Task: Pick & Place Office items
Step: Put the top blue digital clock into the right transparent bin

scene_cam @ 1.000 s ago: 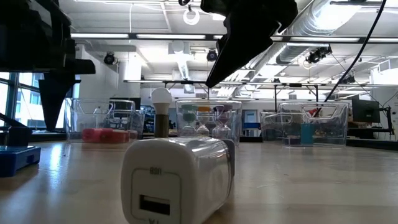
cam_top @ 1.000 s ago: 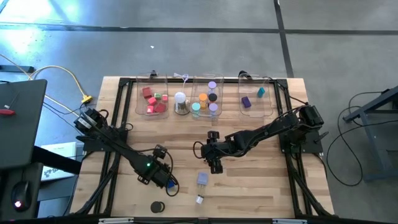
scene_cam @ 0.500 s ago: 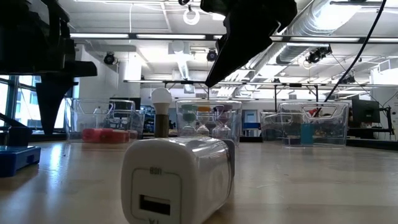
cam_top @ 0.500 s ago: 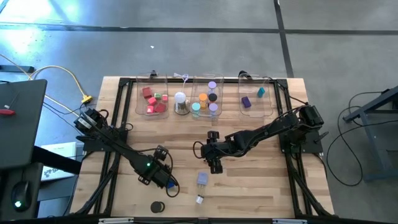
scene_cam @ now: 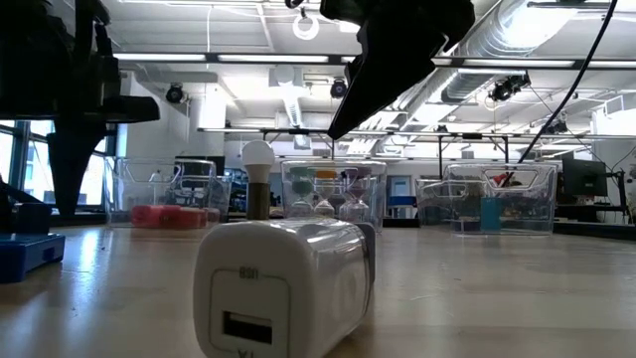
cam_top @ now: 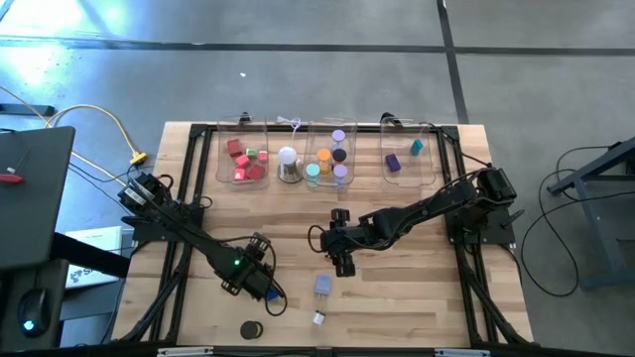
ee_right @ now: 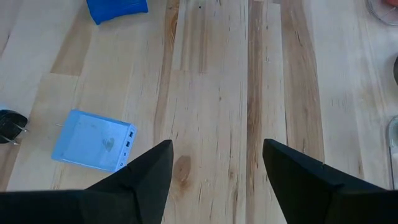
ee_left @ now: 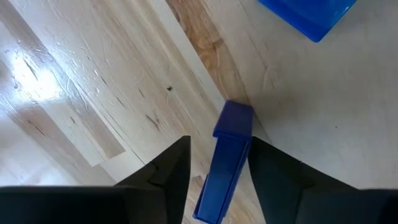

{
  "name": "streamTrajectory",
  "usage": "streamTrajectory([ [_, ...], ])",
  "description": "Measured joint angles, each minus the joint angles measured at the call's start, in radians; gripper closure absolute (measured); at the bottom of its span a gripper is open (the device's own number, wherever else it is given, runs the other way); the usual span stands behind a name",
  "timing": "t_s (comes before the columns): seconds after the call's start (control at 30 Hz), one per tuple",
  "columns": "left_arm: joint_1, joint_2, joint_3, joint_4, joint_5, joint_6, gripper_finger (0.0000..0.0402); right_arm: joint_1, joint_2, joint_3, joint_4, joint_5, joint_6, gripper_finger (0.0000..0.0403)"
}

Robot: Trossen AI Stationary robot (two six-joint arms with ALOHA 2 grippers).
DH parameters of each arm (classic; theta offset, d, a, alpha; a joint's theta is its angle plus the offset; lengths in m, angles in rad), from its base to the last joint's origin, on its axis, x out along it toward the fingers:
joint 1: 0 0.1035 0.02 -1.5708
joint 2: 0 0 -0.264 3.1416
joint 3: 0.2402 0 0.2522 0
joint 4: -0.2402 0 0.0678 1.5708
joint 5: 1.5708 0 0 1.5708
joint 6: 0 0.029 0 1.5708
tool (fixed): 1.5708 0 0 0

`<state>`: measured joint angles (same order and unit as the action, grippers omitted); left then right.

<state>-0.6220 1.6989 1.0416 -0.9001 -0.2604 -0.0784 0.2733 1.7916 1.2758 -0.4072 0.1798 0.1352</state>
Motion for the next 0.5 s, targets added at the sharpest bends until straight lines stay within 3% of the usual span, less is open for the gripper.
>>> streamTrajectory([
  [0.27,0.000,0.000,0.000,0.000,0.000,0.024,0.0284,0.000,0.000,0.000,0.000,-0.007,0.000,0.0165],
  [0.5,0.000,0.000,0.000,0.024,-0.007,0.076,0.0344,0.000,0.000,0.000,0.000,-0.007,0.000,0.0165],
])
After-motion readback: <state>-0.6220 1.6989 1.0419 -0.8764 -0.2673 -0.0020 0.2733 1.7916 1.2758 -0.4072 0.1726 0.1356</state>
